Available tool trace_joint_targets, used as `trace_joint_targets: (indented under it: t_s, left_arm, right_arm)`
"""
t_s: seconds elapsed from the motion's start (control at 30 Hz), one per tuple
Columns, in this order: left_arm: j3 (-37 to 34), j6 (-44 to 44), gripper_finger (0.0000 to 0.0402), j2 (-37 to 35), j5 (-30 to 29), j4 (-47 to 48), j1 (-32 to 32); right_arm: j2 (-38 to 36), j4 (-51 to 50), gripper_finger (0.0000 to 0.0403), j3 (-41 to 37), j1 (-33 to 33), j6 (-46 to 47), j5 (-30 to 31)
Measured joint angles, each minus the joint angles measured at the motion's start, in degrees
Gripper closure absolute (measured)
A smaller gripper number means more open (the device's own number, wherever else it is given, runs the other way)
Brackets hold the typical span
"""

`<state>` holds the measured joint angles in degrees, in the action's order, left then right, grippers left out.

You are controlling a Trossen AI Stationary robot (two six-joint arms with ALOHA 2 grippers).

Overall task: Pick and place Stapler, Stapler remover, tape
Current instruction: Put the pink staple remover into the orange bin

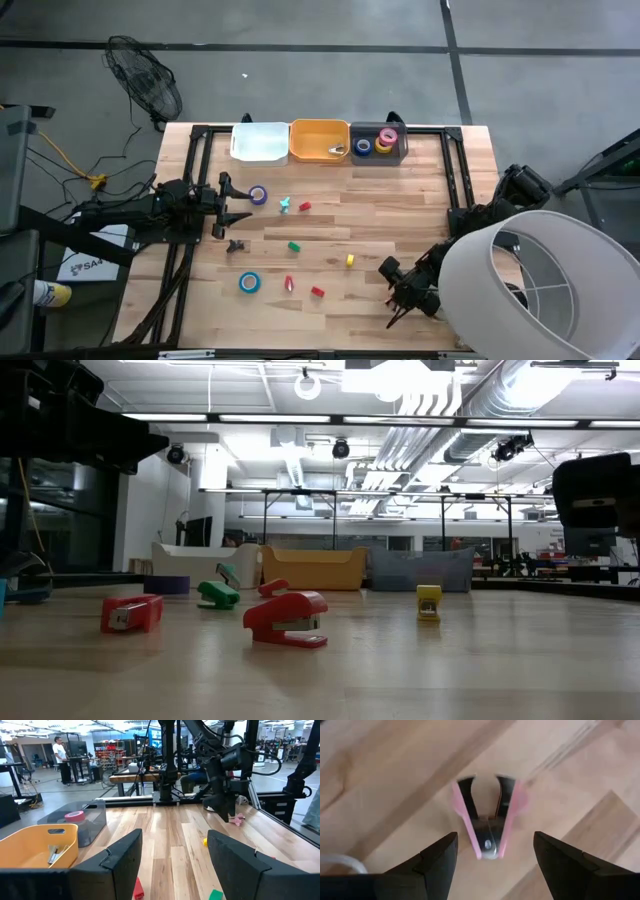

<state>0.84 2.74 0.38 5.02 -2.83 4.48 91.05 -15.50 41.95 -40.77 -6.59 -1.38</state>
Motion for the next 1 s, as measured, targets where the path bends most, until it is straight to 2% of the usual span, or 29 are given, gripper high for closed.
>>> trace_joint_targets:
  t_s: [0.33,0.73,1.0]
  left_arm:
    - [0.0,0.0,0.0181,0.0,-0.02,0.0,-0.01]
    - [-0.01,-0.02,0.0181,0.0,-0.04,0.0,0.01]
    - [0.0,-0.02,0.0181,0.0,-0.04,0.0,-0.01]
  right_arm:
    - [0.2,0.34,0.0154,0.0,0.02,-2.58,-0.2]
    - [0.73,2.42,0.0213,0.0,0.02,-5.46,-0.55]
    - [2.05,4.43,0.0219,0.0,0.96,-5.48,-0.64]
